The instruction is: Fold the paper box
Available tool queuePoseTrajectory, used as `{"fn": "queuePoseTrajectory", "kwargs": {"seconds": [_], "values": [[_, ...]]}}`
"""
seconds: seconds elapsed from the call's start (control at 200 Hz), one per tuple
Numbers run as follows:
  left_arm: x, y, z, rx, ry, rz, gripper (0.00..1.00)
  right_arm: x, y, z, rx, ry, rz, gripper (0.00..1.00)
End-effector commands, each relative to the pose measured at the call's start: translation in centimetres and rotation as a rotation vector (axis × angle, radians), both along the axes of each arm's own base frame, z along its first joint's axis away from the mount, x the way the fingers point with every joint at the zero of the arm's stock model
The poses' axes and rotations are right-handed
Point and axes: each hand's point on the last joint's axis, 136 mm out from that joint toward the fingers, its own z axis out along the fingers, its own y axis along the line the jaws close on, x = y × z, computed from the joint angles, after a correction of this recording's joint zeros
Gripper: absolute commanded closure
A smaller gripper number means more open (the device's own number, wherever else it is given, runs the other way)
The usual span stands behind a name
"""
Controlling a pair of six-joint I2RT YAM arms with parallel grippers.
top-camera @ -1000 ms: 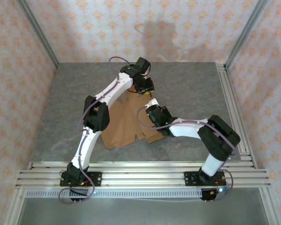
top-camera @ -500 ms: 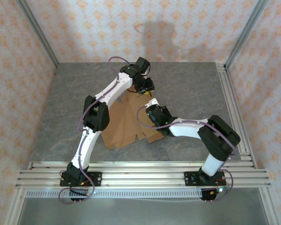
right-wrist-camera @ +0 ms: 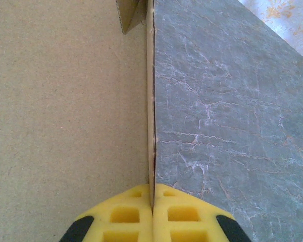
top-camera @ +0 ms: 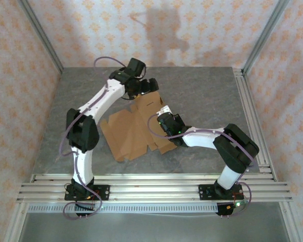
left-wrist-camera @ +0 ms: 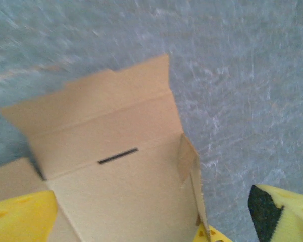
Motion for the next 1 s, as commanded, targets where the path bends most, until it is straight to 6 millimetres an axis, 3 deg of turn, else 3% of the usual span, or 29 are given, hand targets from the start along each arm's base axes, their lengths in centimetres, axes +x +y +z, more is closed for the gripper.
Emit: {"fn": "queuePoseTrajectory", "kwargs": {"seconds": [0.0,0.115,0.29,0.701,0.906,0.991], "values": [[0.6,3.5,-0.8,0.054,-0.028,0.058,0.00,0.1,0.3,0.7,0.041,-0.021,-0.009,1.00],[0.5,6.0,-2.6,0.065,0.007,0.081,0.00,0.0,0.8,0.8,0.071,-0.017,0.003,1.00],[0.8,7.0,-4.8,0.050,0.058,0.062,0.02,-0.1,0.8,0.9,0.083,-0.010,0.003,1.00],[2.3,5.0,-9.0,-0.007,0.123,-0.019,0.03,-0.4,0.6,1.0,0.078,-0.004,0.003,1.00],[2.6,3.6,-9.3,-0.058,0.120,-0.082,0.05,-0.4,0.6,0.8,0.073,0.002,0.004,1.00],[2.5,3.1,-9.0,-0.084,0.118,-0.104,0.11,-0.4,0.7,0.8,0.074,0.004,0.005,1.00]]}}
